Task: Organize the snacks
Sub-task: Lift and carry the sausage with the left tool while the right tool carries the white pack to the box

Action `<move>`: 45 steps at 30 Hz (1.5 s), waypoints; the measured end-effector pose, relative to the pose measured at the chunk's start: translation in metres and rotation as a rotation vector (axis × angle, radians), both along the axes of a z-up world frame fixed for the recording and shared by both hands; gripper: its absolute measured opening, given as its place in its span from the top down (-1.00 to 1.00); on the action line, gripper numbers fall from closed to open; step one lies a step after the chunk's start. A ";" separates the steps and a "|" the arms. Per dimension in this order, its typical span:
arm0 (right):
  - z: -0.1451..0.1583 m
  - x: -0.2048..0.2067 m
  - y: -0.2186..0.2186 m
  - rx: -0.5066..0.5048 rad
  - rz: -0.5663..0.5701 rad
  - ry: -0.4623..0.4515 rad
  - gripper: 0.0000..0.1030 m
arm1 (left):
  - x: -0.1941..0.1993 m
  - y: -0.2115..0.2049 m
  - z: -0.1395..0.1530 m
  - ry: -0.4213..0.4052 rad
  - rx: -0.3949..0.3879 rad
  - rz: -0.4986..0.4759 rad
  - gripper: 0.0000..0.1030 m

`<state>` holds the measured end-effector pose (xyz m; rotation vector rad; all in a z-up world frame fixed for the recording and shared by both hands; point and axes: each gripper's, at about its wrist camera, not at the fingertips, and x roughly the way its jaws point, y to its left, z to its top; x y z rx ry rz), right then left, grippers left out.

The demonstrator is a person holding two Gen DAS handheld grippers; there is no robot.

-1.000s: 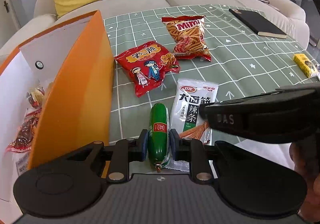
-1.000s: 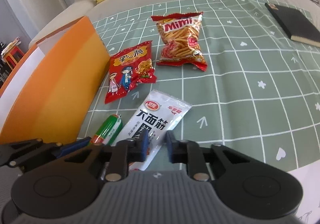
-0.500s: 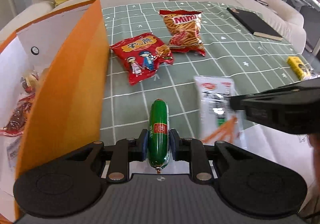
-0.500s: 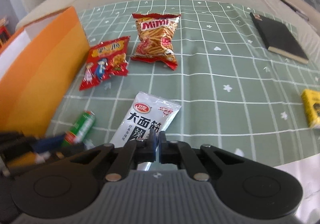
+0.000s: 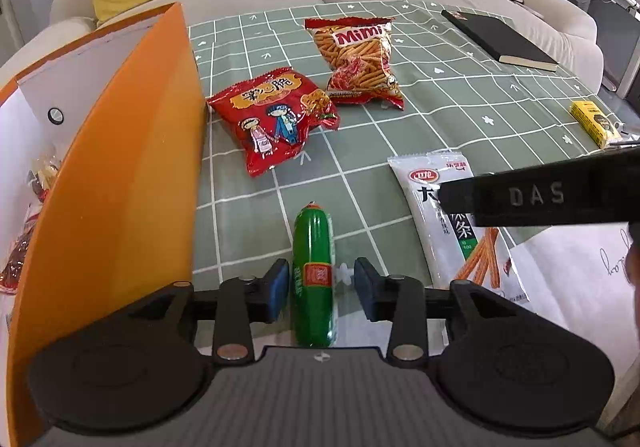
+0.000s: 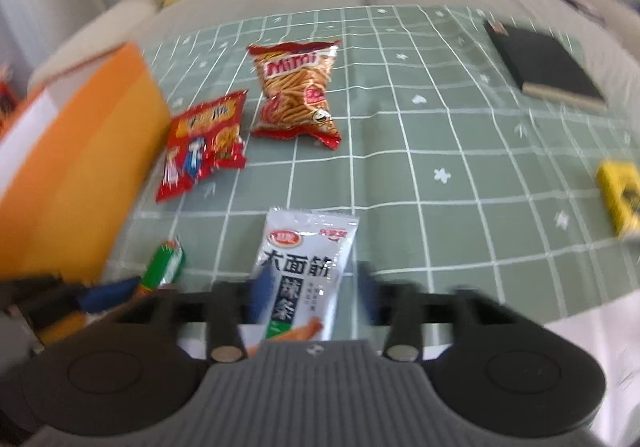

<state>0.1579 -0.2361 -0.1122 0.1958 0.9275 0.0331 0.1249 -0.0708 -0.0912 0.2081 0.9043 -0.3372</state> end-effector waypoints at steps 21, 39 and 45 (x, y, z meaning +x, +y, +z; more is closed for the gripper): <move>-0.013 0.004 0.037 -0.122 0.081 -0.012 0.07 | -0.004 -0.004 -0.002 -0.033 -0.023 -0.042 0.42; 0.004 -0.011 0.031 -0.135 0.057 -0.019 0.15 | -0.014 0.003 0.014 -0.057 -0.081 -0.024 0.52; 0.024 -0.024 0.023 -0.137 0.039 -0.067 0.15 | -0.019 0.009 0.038 -0.088 -0.141 -0.001 0.52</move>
